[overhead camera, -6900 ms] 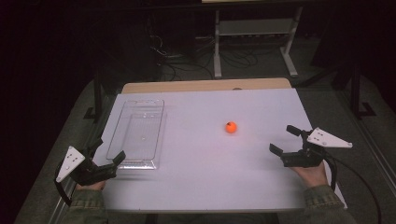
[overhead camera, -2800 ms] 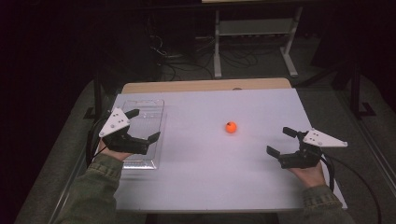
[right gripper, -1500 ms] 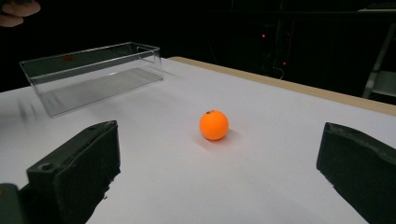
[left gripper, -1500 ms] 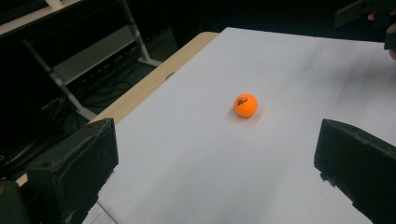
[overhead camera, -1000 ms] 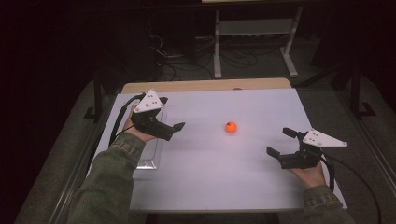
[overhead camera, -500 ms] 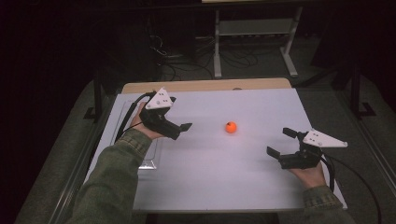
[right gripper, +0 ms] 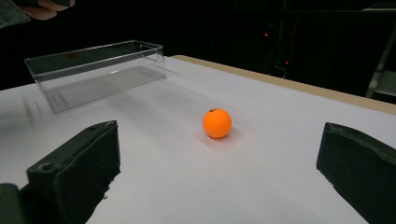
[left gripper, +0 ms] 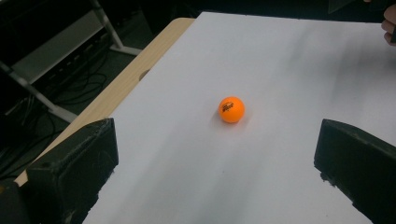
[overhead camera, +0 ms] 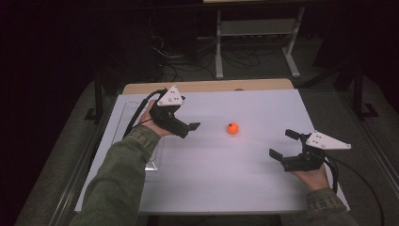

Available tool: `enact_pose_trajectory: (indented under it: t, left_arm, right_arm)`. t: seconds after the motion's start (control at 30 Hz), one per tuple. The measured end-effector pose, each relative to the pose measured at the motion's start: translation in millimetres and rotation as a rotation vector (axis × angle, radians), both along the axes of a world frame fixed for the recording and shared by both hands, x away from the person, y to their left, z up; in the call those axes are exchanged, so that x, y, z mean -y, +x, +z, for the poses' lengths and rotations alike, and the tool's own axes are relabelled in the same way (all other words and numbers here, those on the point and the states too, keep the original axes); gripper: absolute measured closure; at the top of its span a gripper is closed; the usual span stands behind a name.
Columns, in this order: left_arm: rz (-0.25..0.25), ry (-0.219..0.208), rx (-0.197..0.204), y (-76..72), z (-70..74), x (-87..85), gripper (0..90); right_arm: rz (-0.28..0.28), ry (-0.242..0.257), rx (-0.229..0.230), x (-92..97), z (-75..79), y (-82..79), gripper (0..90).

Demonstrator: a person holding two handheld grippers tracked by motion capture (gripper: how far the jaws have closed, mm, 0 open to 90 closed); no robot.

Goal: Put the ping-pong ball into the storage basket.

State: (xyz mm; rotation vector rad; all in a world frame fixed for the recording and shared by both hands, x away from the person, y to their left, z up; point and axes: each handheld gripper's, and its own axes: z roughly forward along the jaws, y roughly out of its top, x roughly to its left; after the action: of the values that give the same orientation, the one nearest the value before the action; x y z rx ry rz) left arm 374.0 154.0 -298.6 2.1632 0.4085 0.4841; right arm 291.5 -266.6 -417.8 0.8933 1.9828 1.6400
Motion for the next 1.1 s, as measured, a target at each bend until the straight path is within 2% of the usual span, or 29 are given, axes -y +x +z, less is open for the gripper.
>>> enact_pose_trajectory:
  t: [0.47,1.1]
  left_arm:
    - [-0.019,0.027,-0.023,12.6,-6.7,13.1,0.0]
    - [-0.038,0.070,-0.045,22.4,-14.1,28.5,0.0]
  right_arm:
    - [-0.003,0.008,-0.001,1.6,-0.4,-2.5,0.0]
    - [-0.003,0.011,0.001,2.3,-0.5,-3.0,0.0]
